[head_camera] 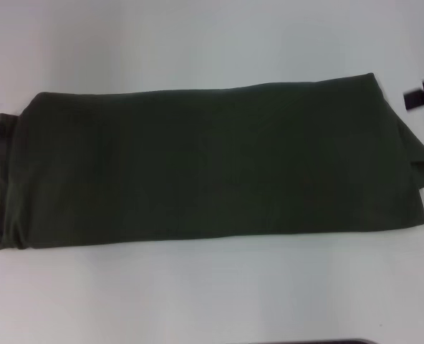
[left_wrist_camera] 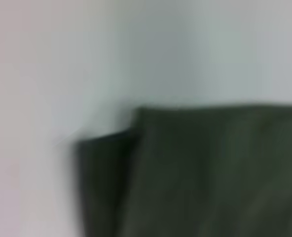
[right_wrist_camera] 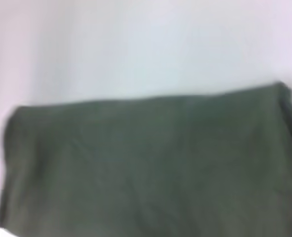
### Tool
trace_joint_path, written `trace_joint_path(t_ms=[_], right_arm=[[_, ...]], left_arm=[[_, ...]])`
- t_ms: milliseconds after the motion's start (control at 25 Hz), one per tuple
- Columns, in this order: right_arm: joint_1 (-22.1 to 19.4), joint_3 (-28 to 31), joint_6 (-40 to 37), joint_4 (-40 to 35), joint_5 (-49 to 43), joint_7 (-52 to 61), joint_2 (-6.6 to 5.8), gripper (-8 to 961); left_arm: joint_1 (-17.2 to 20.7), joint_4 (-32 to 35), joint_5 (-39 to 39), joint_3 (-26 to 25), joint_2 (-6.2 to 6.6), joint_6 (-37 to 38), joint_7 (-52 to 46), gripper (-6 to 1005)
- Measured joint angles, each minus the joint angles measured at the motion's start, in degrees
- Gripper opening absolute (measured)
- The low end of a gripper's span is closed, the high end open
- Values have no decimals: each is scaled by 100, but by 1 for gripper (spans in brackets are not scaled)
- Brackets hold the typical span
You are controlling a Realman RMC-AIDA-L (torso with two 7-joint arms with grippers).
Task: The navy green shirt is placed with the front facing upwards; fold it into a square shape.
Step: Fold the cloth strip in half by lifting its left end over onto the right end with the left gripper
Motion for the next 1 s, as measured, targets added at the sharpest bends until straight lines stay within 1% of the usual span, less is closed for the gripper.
trace_joint_path(t_ms=[40, 80, 120, 200, 240, 440, 520, 600, 680, 960, 1000], right_arm=[[0, 9, 11, 132, 196, -64, -49, 822], [12, 29, 28, 395, 567, -244, -133, 840], [12, 29, 28, 395, 567, -244, -133, 837], [2, 39, 33, 524, 876, -352, -146, 830], [-13, 39, 40, 546, 984, -388, -137, 827], [-102, 43, 79, 574, 1223, -606, 0, 824], [-128, 48, 101, 602, 1234, -623, 18, 824], [-155, 71, 128, 635, 1237, -616, 26, 824], [-180, 103, 142, 642, 1239, -600, 27, 824], [-285, 213, 233, 682, 1246, -587, 32, 824], [-294, 213, 237, 685, 1246, -583, 28, 823]], left_arm=[[-5, 83, -192, -129, 31, 35, 107, 656], [-8, 177, -396, -227, 69, 57, 190, 656], [-5, 259, -541, -265, 90, 64, 228, 656], [11, 386, -751, -292, 126, 68, 286, 657], [24, 444, -833, -296, 129, 68, 315, 657], [48, 602, -1136, -309, 110, 64, 408, 655], [52, 826, -1232, -318, 129, 60, 427, 654], [51, 1047, -1256, -329, 152, 64, 459, 652], [50, 1128, -1260, -315, 153, 70, 456, 651], [125, 1131, -1260, -348, 103, -16, 339, 667], [128, 1128, -1261, -340, 100, -45, 340, 693]])
